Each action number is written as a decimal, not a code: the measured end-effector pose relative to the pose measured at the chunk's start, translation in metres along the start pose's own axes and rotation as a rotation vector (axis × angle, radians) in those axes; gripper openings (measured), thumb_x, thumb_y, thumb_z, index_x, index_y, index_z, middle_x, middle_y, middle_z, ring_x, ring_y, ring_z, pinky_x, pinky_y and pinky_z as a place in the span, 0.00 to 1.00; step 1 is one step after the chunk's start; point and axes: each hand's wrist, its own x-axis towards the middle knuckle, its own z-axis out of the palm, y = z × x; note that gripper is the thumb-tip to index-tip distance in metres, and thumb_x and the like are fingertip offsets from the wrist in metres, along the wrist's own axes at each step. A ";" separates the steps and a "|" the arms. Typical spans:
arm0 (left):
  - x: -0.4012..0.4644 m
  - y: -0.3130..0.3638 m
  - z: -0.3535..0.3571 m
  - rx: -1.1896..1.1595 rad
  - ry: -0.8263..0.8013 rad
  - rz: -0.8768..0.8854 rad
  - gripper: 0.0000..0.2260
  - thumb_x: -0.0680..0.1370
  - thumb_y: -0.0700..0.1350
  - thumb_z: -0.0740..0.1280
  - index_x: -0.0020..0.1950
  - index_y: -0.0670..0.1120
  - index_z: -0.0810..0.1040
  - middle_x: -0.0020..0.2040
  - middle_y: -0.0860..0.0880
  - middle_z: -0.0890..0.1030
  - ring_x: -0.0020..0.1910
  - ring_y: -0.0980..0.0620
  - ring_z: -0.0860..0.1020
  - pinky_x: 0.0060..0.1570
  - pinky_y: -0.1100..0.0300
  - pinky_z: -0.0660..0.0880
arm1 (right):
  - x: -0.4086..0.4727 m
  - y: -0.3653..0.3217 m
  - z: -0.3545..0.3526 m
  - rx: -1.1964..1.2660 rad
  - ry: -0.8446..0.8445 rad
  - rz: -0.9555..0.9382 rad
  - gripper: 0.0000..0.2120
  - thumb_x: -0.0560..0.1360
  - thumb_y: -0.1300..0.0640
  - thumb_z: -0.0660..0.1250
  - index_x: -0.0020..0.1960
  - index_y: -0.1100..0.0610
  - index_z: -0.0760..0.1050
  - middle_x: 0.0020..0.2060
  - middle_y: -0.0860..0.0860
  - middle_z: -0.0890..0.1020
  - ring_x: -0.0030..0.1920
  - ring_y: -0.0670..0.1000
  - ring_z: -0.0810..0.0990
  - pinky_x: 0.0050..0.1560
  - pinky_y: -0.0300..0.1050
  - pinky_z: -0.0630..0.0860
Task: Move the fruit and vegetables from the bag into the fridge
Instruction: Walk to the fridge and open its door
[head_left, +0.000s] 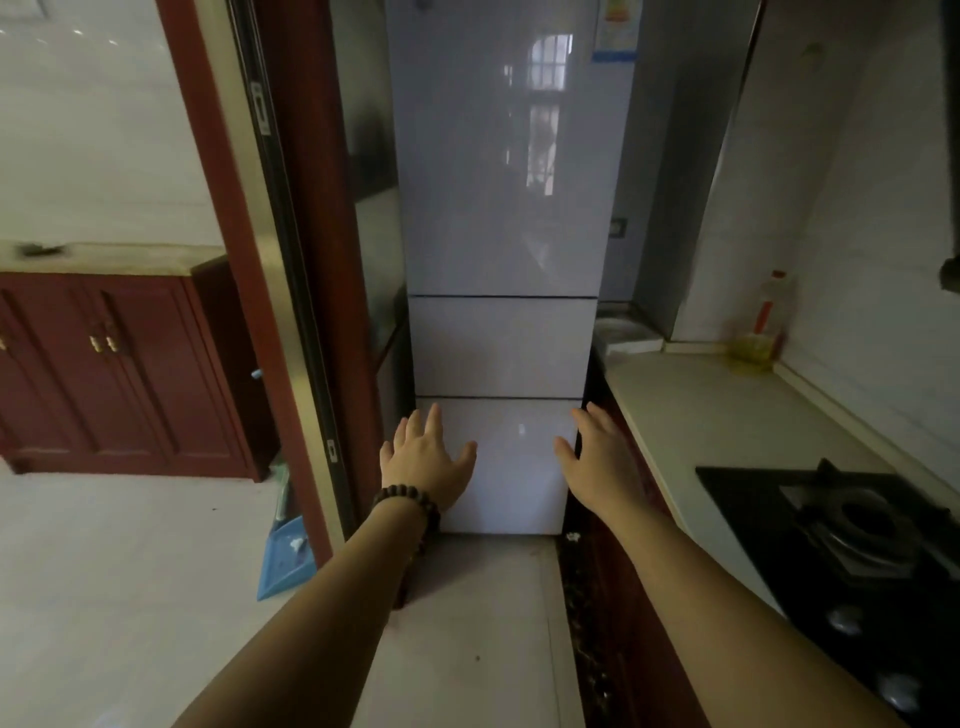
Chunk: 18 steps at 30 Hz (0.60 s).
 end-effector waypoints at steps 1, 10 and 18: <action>0.014 0.004 0.005 -0.001 -0.006 0.003 0.33 0.77 0.61 0.57 0.77 0.50 0.48 0.77 0.47 0.53 0.76 0.47 0.50 0.73 0.45 0.50 | 0.016 0.004 0.002 0.002 -0.001 -0.002 0.25 0.79 0.51 0.60 0.73 0.57 0.61 0.74 0.55 0.59 0.73 0.56 0.60 0.70 0.50 0.60; 0.128 0.014 0.035 -0.008 -0.006 -0.019 0.33 0.77 0.62 0.57 0.77 0.50 0.49 0.77 0.47 0.53 0.76 0.47 0.51 0.73 0.46 0.51 | 0.135 0.033 0.029 -0.002 0.002 -0.009 0.24 0.78 0.51 0.61 0.72 0.57 0.63 0.74 0.55 0.61 0.73 0.56 0.60 0.71 0.52 0.62; 0.256 0.012 0.073 -0.048 -0.006 0.036 0.34 0.77 0.62 0.56 0.77 0.51 0.47 0.77 0.46 0.52 0.76 0.46 0.50 0.73 0.46 0.51 | 0.256 0.033 0.070 -0.029 0.057 -0.021 0.24 0.78 0.53 0.61 0.72 0.58 0.63 0.73 0.58 0.60 0.73 0.57 0.60 0.71 0.52 0.61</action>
